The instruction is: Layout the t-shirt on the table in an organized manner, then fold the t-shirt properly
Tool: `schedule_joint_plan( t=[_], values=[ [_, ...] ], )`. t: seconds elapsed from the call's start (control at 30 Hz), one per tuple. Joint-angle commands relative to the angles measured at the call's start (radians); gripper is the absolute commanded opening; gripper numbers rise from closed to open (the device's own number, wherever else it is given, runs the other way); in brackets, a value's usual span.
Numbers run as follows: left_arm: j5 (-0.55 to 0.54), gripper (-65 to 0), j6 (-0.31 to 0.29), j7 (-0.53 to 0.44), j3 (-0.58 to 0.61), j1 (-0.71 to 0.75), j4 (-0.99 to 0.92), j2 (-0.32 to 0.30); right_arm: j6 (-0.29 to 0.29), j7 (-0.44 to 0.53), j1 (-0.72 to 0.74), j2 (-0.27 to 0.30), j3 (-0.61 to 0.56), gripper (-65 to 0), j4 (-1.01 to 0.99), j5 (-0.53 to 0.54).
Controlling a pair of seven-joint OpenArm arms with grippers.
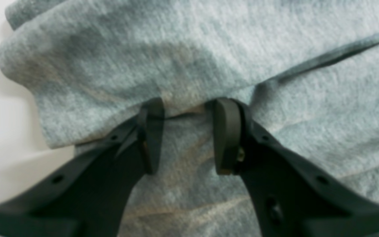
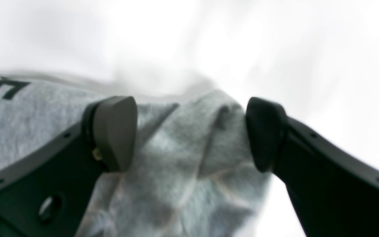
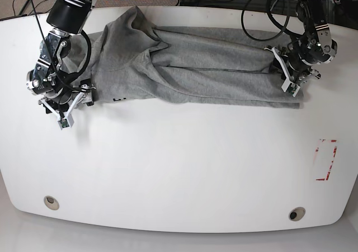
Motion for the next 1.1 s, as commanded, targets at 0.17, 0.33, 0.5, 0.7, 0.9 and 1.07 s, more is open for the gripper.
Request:
schedule_joint_plan(
  t=[0.17,0.33,0.5,0.7,0.9,1.07],
  values=[
    [0.026,-41.3,0.001,0.043,-0.001,0.008,-0.005,-0.005,-0.002,0.103,0.022,0.027,0.039,-30.0,-0.041,0.006],
    [0.027,-41.3,0.001,0.043,-0.001,0.008,-0.005,-0.005,-0.002,0.110,0.022,0.050,0.045,-43.6,-0.041,0.008],
    [0.027,-41.3,0.001,0.043,0.003,0.008,-0.005,-0.020,-0.002,0.110,0.024,0.053,0.045,-51.8,-0.039,0.008],
    [0.026,-41.3,0.001,0.043,0.003,0.006,-0.046,-0.025,-0.002,0.110,0.021,0.090,0.047,-52.0,-0.036,0.011],
    [0.026,-41.3,0.001,0.043,0.000,0.005,-0.072,-0.026,-0.002,0.109,0.018,0.110,0.047,-52.0,-0.033,0.008],
    [0.026,-41.3,0.001,0.041,0.000,0.005,-0.074,-0.026,-0.002,0.107,0.016,0.140,0.047,-52.0,-0.036,0.011]
  ],
)
